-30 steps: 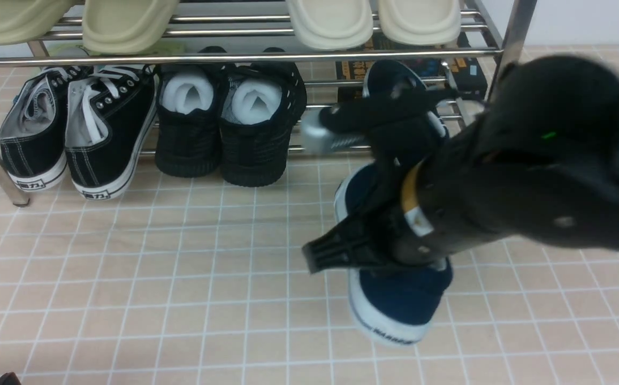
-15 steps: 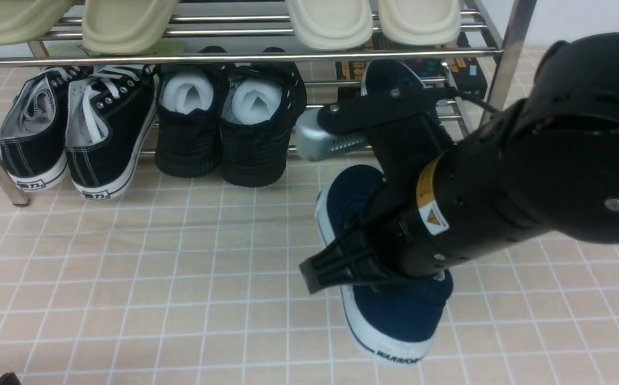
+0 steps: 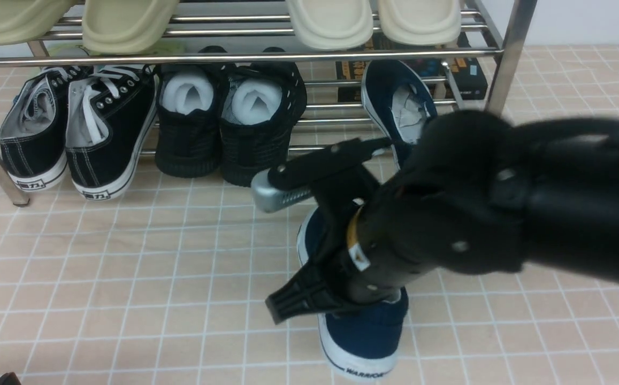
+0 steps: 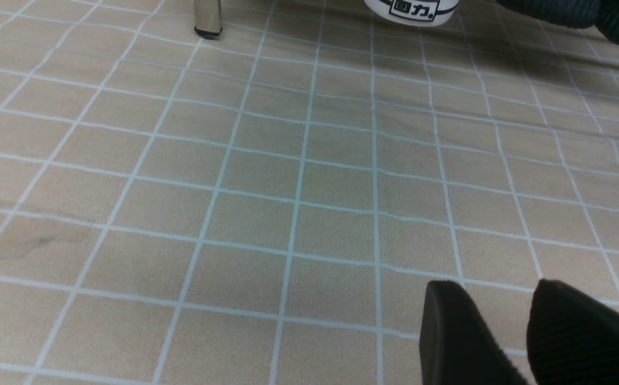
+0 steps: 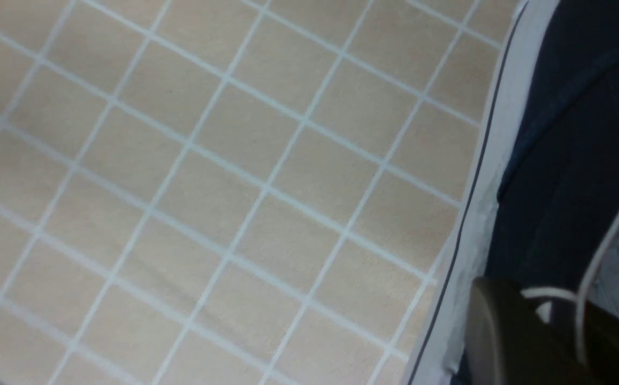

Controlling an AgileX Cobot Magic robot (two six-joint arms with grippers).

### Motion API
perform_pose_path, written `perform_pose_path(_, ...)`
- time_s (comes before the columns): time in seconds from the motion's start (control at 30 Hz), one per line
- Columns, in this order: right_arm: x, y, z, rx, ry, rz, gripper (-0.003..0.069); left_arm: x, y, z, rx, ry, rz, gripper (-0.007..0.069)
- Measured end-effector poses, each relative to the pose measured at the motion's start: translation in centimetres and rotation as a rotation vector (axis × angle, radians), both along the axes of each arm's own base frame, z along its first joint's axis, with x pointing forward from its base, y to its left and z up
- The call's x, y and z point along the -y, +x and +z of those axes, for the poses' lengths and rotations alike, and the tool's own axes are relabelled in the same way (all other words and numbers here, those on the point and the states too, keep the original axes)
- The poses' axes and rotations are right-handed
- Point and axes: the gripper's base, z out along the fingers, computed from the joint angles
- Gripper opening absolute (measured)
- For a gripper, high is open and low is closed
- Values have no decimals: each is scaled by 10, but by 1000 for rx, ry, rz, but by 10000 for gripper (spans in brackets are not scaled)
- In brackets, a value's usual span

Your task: Take the shoes off the shelf from the light coffee tablecloth by hand.

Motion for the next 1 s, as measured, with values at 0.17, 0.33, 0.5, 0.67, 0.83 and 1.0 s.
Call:
perform_pose_path(0.17,-2,9,-13,35,-52,-43,43,0,0,0,0,0,0,243)
perform_pose_path(0.33,-5,13,-23,36,-70,-59,43,0,0,0,0,0,0,243)
perform_pose_path(0.5,-8,15,-33,25,-88,-59,43,0,0,0,0,0,0,243)
perform_pose_path(0.67,-8,15,-36,14,-106,-61,82,0,0,0,0,0,0,243)
perform_pose_path(0.83,-4,14,-37,7,-160,-38,211,0,0,0,0,0,0,243)
perform_pose_path(1.0,0,12,-28,18,-188,3,321,0,0,0,0,0,0,243)
